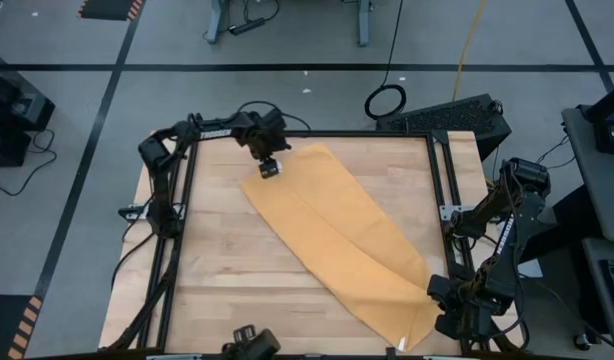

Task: Roll towel
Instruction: Fold the yellow towel

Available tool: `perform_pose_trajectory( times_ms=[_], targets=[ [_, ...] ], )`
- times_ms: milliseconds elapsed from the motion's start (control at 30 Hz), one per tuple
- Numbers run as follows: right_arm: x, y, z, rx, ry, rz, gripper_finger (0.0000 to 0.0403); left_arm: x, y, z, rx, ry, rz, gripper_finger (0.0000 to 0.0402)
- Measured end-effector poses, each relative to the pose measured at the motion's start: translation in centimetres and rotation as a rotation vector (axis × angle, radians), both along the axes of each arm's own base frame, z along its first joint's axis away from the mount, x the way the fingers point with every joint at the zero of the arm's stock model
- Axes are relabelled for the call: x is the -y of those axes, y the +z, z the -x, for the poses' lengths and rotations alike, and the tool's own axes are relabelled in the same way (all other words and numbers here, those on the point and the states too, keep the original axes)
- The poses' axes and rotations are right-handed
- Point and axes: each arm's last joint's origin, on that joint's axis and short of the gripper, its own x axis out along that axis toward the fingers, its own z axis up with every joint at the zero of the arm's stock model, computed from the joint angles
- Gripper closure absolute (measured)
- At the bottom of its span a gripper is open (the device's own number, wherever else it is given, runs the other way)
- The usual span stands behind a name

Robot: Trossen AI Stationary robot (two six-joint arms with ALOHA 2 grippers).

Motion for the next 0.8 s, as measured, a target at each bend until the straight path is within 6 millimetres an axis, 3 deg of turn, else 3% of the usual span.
perform_pose_trajectory(
  times_ms=[300,700,800],
  targets=[
    [-0.2,0.0,-0.1,0.002,-0.031,-0.025,0.0402,-0.3,-1.1,0.9,0.008,-0.166,-0.028,0.0179],
    [-0.2,0.0,-0.1,-0.001,-0.053,-0.027,0.0402,0.0,-2.6,2.0,0.049,-0.211,0.045,0.0370],
    [-0.2,0.0,-0.1,0.000,-0.053,-0.027,0.0402,-0.1,-2.6,2.1,0.046,-0.203,0.046,0.0393]
  ],
)
